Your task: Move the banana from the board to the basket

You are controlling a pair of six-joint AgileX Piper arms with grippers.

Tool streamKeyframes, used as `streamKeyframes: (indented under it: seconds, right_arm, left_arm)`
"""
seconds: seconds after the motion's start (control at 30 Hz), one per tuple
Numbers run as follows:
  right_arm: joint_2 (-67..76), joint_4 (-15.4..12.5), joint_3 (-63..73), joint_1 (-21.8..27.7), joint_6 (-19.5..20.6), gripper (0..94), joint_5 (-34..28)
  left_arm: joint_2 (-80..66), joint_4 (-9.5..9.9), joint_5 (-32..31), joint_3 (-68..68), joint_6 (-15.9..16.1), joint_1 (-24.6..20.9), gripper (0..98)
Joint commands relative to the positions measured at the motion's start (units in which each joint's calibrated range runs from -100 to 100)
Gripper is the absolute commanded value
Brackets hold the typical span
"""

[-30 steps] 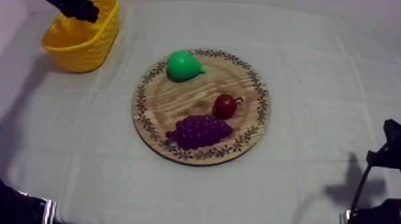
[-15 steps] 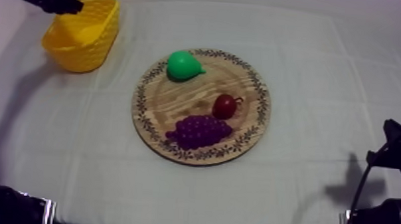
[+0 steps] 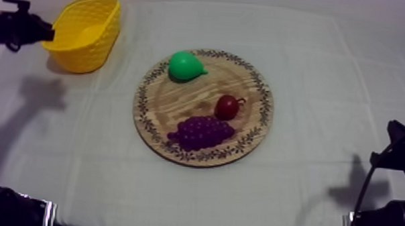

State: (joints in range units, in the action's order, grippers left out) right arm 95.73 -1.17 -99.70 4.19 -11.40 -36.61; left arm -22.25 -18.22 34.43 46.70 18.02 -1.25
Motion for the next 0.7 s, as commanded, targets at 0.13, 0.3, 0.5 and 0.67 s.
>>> streamKeyframes:
  seconds: [0.13,0.3,0.5,0.67]
  right_arm:
    - [0.02,0.02,0.03,0.02,0.00,0.2,0.00]
    - [0.02,0.02,0.03,0.02,0.00,0.2,0.00]
    - [0.02,0.02,0.03,0.02,0.00,0.2,0.00]
    - [0.02,0.02,0.03,0.02,0.00,0.2,0.00]
  left_arm:
    - [-16.96,-0.86,-7.81,20.74,-0.53,0.59,0.2]
    - [-26.20,-0.98,-13.07,30.81,-1.76,1.05,0.2]
    - [-35.62,-0.82,-17.26,40.91,-3.78,2.15,0.2]
    - [-43.62,0.35,-18.55,47.36,-6.19,2.44,0.1]
